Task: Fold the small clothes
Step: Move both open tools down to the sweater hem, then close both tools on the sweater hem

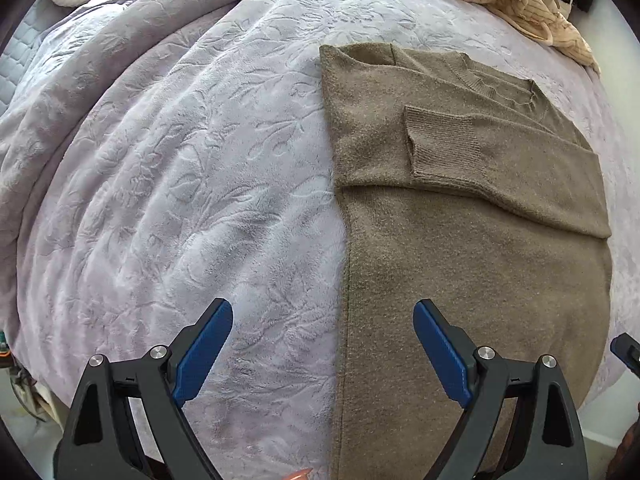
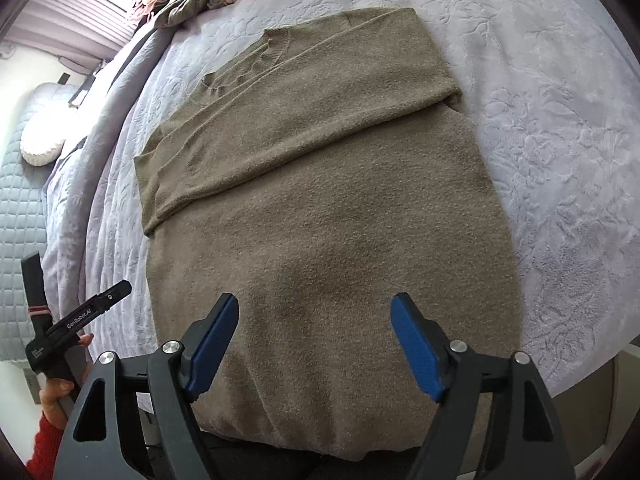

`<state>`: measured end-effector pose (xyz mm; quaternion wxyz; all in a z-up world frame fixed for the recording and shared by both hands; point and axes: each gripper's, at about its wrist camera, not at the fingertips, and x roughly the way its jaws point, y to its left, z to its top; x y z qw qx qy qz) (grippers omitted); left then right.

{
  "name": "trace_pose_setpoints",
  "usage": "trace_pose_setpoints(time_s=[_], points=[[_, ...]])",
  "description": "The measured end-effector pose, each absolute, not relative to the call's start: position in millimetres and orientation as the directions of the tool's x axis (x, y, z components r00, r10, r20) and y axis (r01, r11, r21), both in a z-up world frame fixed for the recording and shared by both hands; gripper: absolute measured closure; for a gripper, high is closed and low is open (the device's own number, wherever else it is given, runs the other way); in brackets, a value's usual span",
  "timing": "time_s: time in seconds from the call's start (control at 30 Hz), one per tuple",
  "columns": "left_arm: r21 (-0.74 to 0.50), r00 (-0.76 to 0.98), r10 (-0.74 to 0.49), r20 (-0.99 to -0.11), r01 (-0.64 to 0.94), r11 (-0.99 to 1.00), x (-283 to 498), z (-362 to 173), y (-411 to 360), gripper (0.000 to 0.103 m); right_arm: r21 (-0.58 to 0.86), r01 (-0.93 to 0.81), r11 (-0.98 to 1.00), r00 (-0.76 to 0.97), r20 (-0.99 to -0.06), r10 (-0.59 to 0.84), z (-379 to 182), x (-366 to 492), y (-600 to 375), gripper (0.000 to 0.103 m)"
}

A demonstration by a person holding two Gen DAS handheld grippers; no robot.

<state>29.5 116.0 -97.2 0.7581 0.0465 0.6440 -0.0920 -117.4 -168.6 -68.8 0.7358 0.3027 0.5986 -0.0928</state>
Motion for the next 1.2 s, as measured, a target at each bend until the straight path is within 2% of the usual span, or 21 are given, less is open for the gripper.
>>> trace_pose_setpoints(time_s=[0.13,0.3,0.43,0.77,0.97,1.2], points=[[-0.065,0.118,-0.094,-0.989,0.229,0.971,28,-104,120,0.011,0.3,0.476,0.827,0.238,-0.949,0.207,-65,-118,-150,0.022],[-0.159,0.056,-0.18,-0.982,0.269,0.95,17,-108,126,0.011,0.284,0.488,0.825,0.197,-0.957,0.213,-68,-124,-134,0.022],[-0.184,0.031,-0.199,-0.979,0.274,0.944,5,-109,131,0.011,0.286,0.502,0.816,0.179,-0.958,0.226,-74,-131,-127,0.022],[-0.188,0.066,-0.206,-0.976,0.217,0.958,-52,-98,145,0.011,0.328,0.446,0.833,0.173,-0.945,0.279,-77,-164,-144,0.022],[-0.198,0.067,-0.208,-0.976,0.13,0.971,-110,-102,144,0.011,0.359,0.426,0.831,0.177,-0.933,0.312,-84,-225,-183,0.022],[-0.189,0.038,-0.19,-0.981,0.047,0.981,-183,-120,139,0.011,0.405,0.432,0.806,0.108,-0.91,0.4,-117,-285,-221,0.022]])
